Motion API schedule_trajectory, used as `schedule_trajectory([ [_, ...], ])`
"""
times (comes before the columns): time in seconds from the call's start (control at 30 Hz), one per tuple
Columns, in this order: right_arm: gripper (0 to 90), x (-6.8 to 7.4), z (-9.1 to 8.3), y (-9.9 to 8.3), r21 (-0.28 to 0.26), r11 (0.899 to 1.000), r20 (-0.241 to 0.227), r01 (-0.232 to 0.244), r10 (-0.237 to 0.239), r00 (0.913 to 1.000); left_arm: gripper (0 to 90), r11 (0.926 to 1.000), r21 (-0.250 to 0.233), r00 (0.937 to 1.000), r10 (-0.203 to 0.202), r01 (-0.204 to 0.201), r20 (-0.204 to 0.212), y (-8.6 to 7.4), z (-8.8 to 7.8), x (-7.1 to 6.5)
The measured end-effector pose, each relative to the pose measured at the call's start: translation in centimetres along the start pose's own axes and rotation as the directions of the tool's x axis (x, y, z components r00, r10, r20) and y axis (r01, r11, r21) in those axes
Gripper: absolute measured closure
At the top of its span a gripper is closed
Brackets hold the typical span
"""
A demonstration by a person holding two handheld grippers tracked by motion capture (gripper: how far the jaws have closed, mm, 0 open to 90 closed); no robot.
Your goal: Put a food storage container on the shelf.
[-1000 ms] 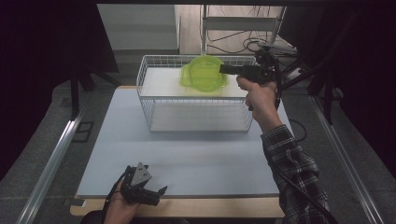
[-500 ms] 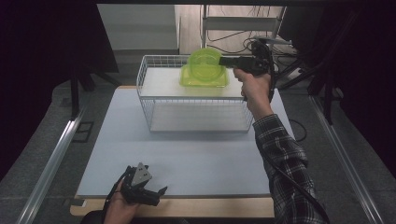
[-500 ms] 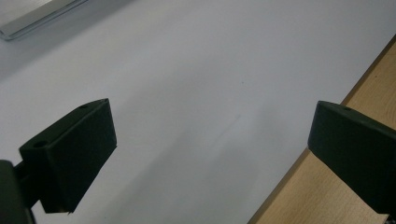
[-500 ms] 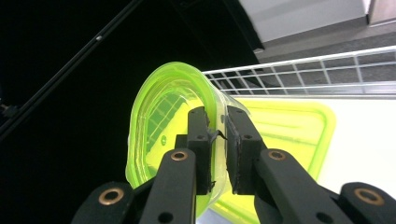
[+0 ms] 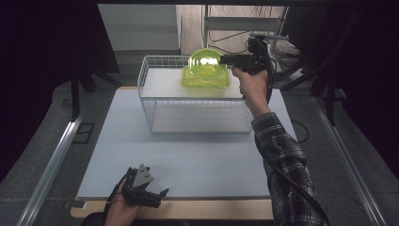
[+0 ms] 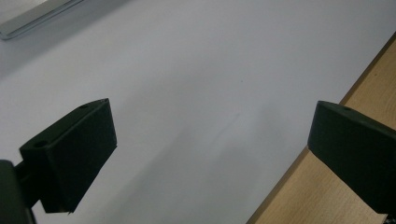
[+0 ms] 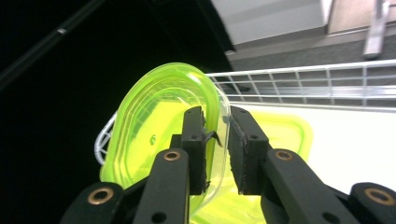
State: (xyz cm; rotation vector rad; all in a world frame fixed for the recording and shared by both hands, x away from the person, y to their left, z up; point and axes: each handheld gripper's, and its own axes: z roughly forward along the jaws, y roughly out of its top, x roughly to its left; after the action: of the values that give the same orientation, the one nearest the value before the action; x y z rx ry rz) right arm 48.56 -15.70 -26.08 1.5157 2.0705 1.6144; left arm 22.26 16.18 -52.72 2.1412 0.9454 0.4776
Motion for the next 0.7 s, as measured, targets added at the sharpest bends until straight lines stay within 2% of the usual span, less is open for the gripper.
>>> schedule_trajectory([
  [0.1, 72.9, 0.19, 0.37, 0.11, 0.007, 1.0, 0.042, 0.016, -0.016, 0.999, 0.9, 1.0, 0.001, 1.0, 0.001, -0.001, 0.0, 0.0, 0.01, -0.01],
  [0.2, 71.0, 0.19, 0.74, 0.02, 0.014, 1.0, 0.056, 0.028, -0.029, 0.998, 0.9, 1.0, 0.001, 1.0, 0.001, -0.001, 0.002, 0.0, 0.01, -0.01],
  [0.4, 71.7, 0.17, 0.9, 0.05, 0.008, 1.0, 0.055, 0.025, -0.025, 0.9982, 0.9, 1.0, -0.001, 1.0, -0.001, 0.001, 0.003, -0.01, 0.03, -0.04],
  [0.53, 65.0, 0.25, 0.8, -0.01, -0.002, 0.999, 0.041, 0.032, -0.032, 0.9987, 0.9, 1.0, 0.004, 1.0, 0.004, -0.004, 0.002, 0.0, 0.02, -0.05],
  [0.7, 60.9, 0.1, 0.44, -0.08, -0.017, 0.999, 0.015, 0.031, -0.031, 0.9994, 0.9, 1.0, -0.002, 1.0, -0.003, 0.003, 0.003, -0.01, 0.0, -0.07],
])
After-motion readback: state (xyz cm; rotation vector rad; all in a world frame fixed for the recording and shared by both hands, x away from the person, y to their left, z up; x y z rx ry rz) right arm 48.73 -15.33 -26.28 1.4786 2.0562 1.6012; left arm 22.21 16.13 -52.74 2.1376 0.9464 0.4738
